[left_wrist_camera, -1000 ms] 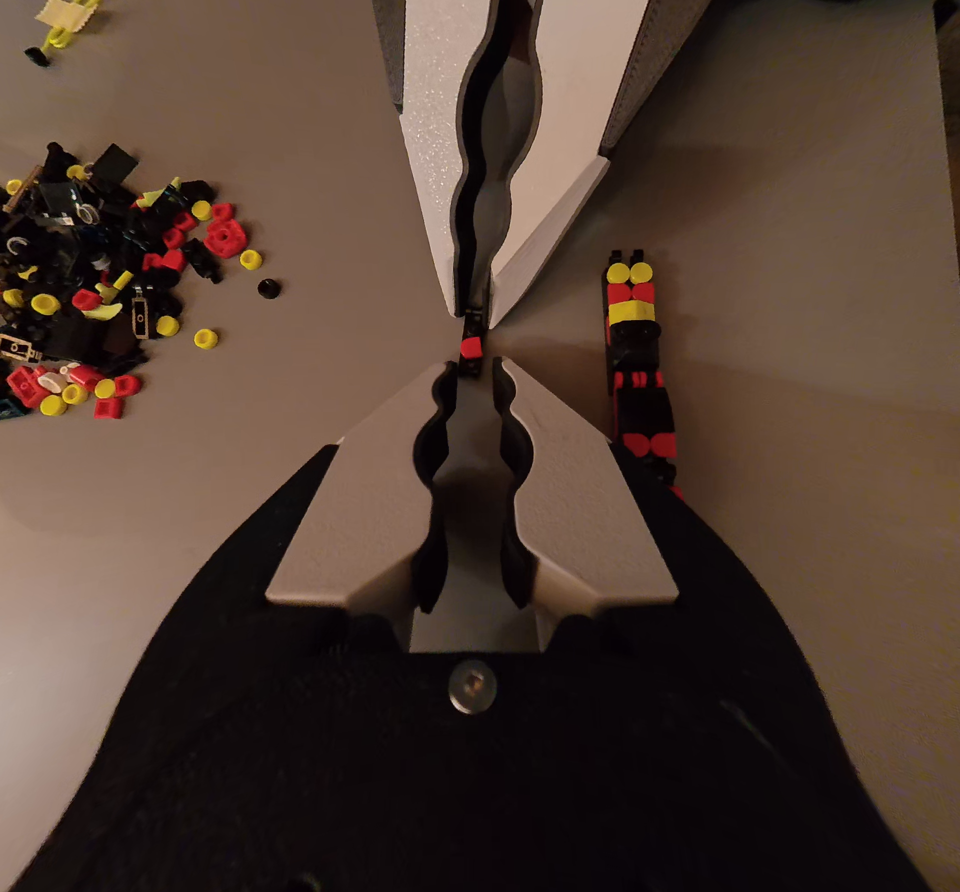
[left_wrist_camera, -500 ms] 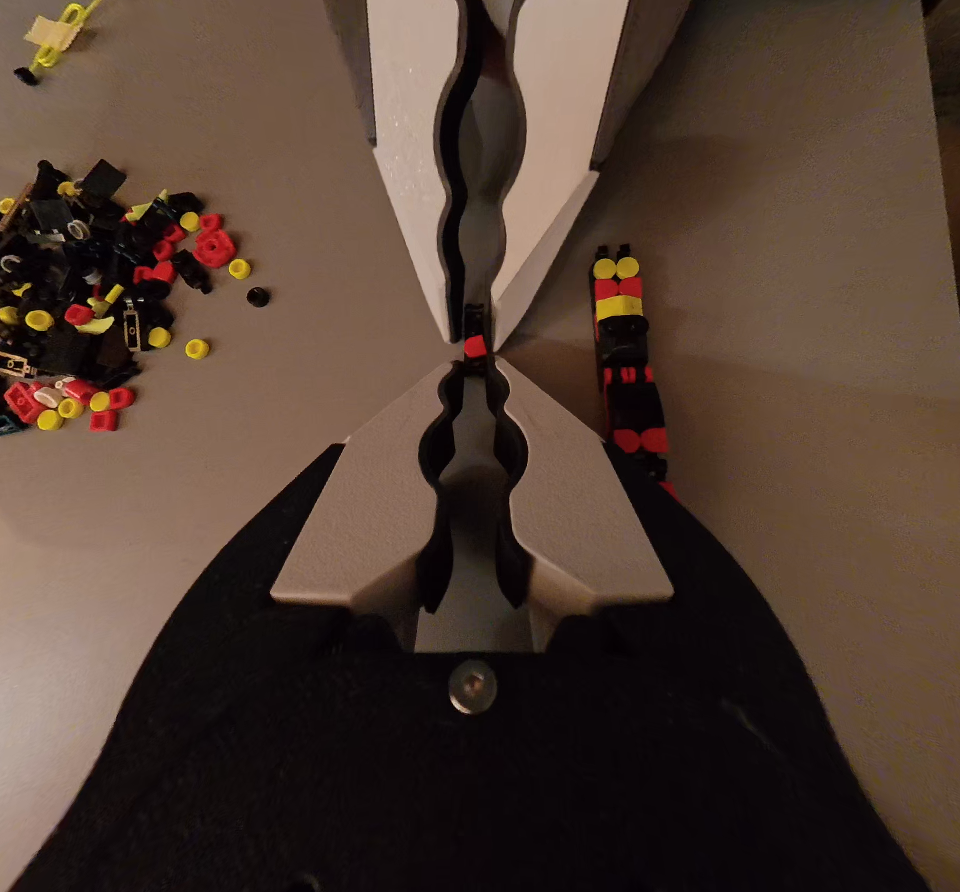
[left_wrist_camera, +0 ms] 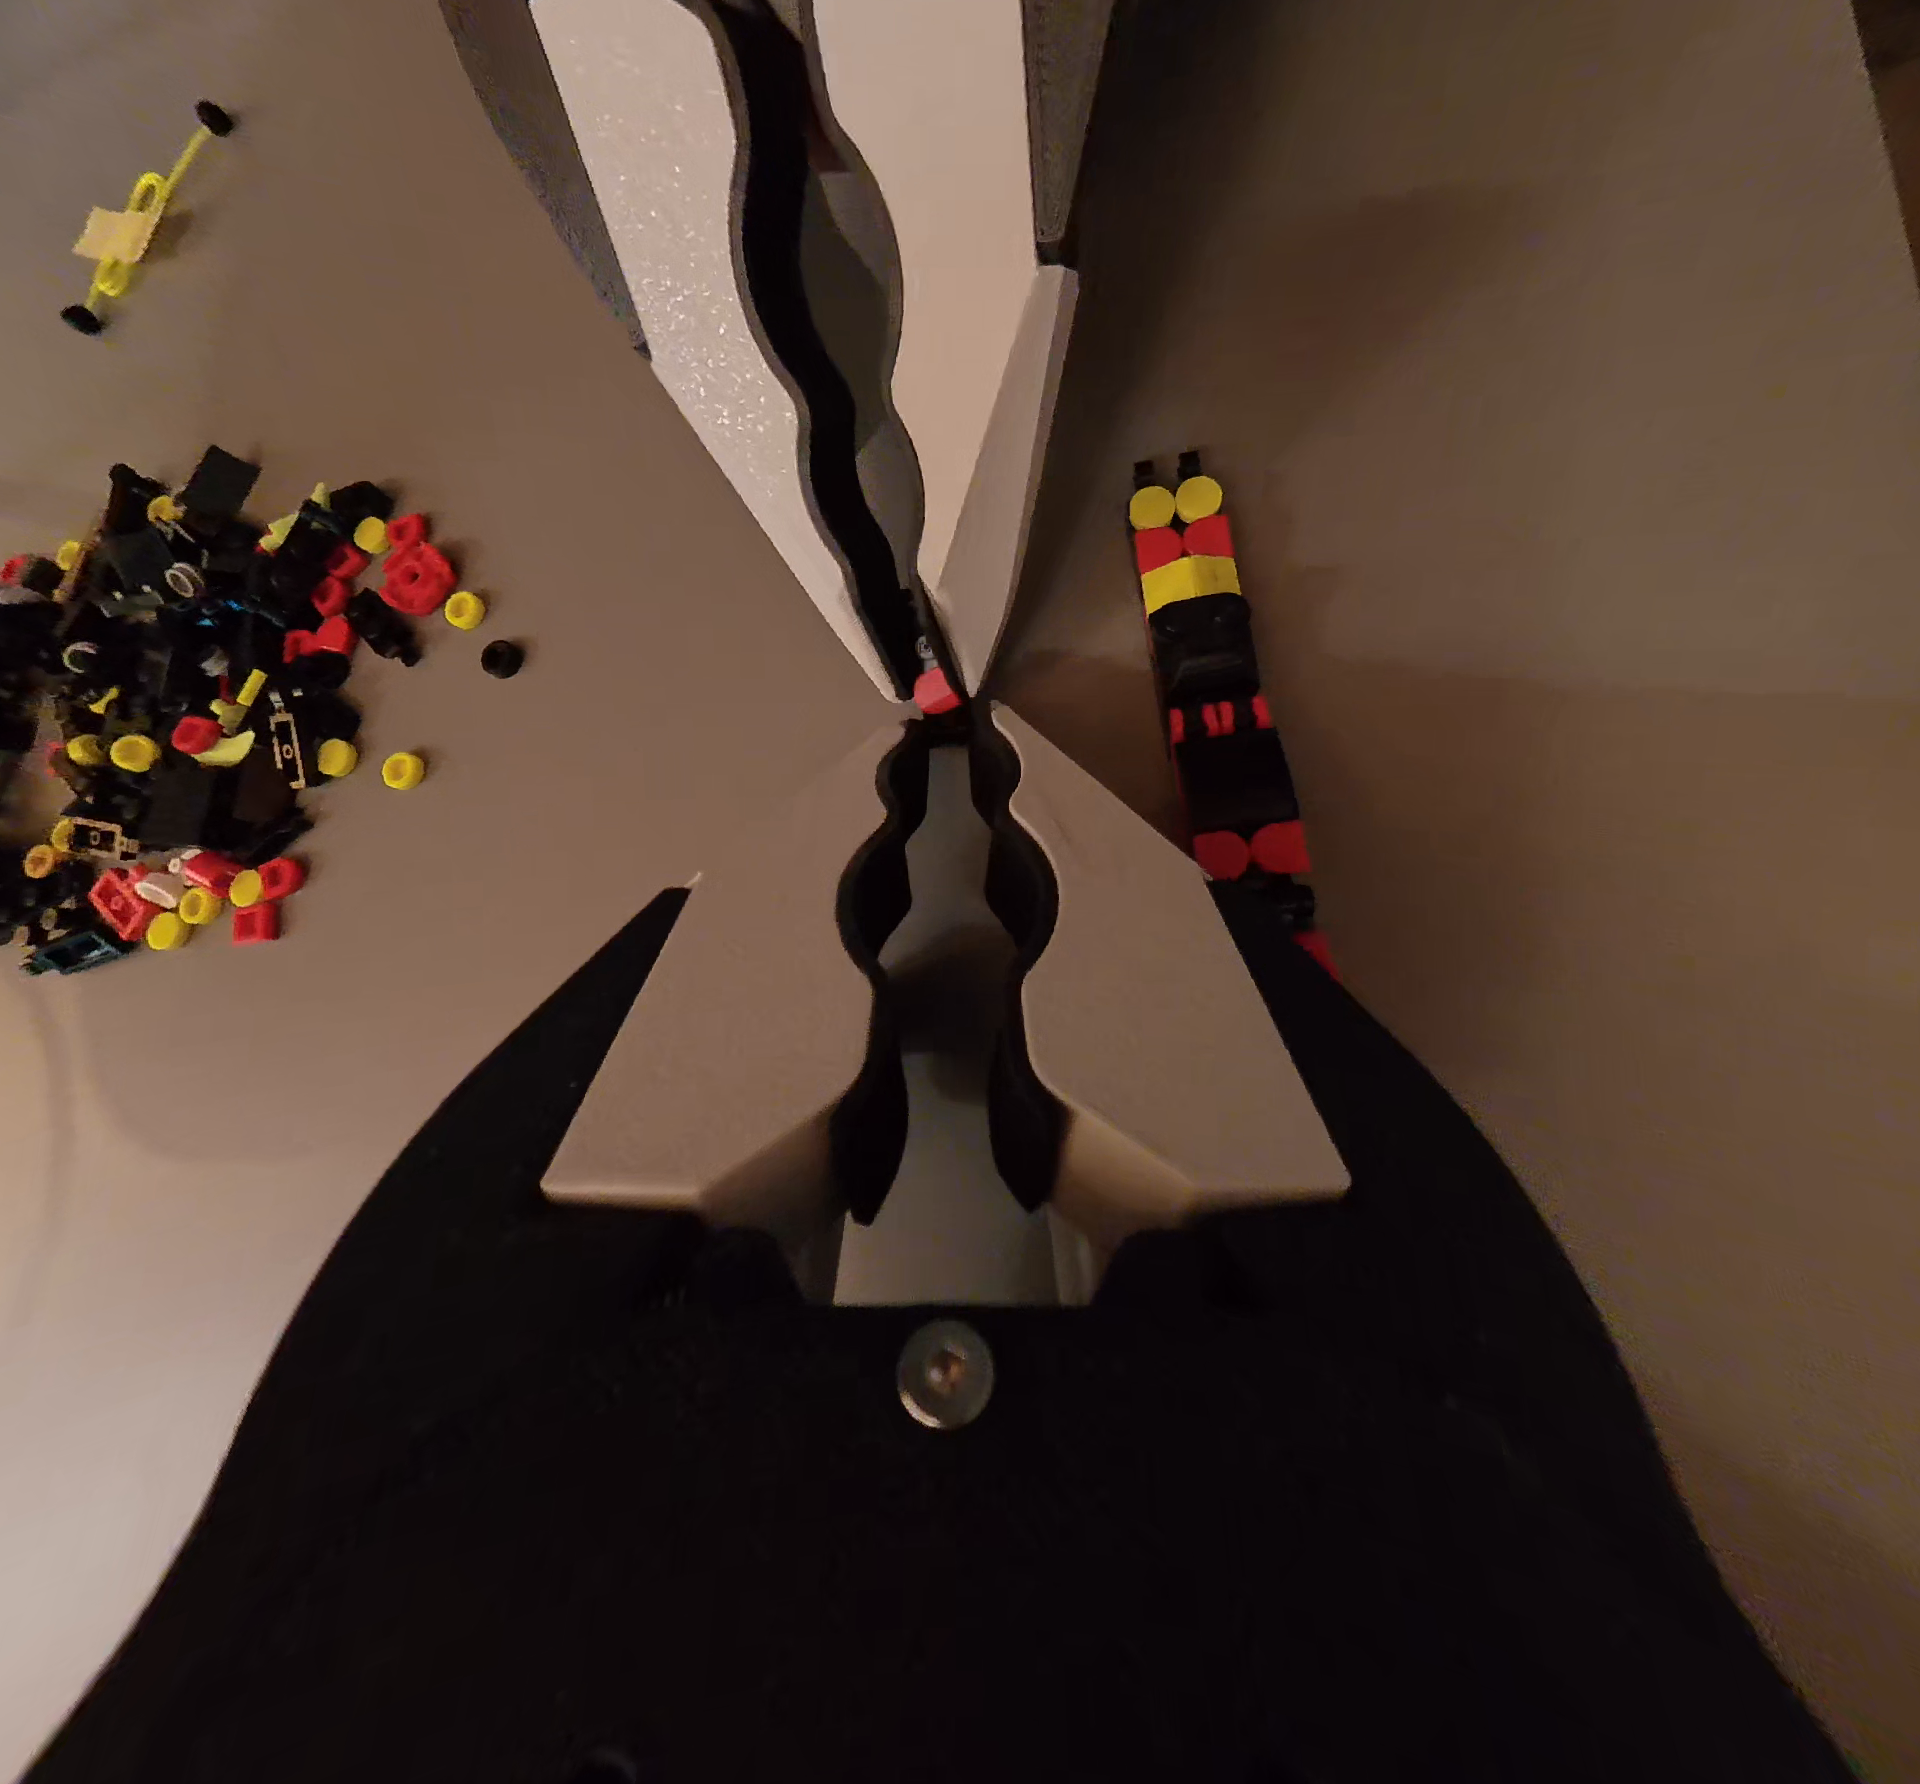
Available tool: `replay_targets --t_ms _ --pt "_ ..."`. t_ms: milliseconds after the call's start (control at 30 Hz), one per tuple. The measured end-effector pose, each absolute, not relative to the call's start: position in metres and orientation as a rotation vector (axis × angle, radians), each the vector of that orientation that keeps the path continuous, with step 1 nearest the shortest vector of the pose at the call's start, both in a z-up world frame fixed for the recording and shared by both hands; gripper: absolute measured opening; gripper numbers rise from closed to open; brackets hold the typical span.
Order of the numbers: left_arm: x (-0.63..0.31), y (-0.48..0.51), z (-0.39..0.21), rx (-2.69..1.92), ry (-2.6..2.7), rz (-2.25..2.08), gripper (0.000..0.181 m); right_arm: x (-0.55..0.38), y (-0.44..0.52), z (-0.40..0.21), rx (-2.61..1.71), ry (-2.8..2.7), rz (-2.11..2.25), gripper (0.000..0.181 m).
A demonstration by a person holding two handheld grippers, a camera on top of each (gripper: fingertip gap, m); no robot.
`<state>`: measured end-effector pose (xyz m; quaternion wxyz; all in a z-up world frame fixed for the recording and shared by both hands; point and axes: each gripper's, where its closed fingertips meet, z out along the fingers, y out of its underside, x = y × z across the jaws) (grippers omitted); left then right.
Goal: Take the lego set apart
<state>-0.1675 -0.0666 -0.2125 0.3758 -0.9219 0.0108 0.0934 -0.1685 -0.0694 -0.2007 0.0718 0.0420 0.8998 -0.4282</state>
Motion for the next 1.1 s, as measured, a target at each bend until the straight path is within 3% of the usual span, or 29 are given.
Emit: replay_targets --t_ms 533,833,1100 --pt "-0.176 -0.07 -0.212 -2.425 0.076 0.388 0.011 -0.181 -0.077 -0.192 0.336 2.651 -1.375 0.004" --pt "-0.175 -0.068 -0.212 -2.389 0.028 0.359 0.011 -0.214 -0.064 -0.152 0.593 2.348 -1.701 0.005" --pt "-0.176 -0.067 -0.212 -2.357 -0.032 0.275 0.011 -0.28 -0.046 -0.193 0.905 2.95 -1.484 0.006"
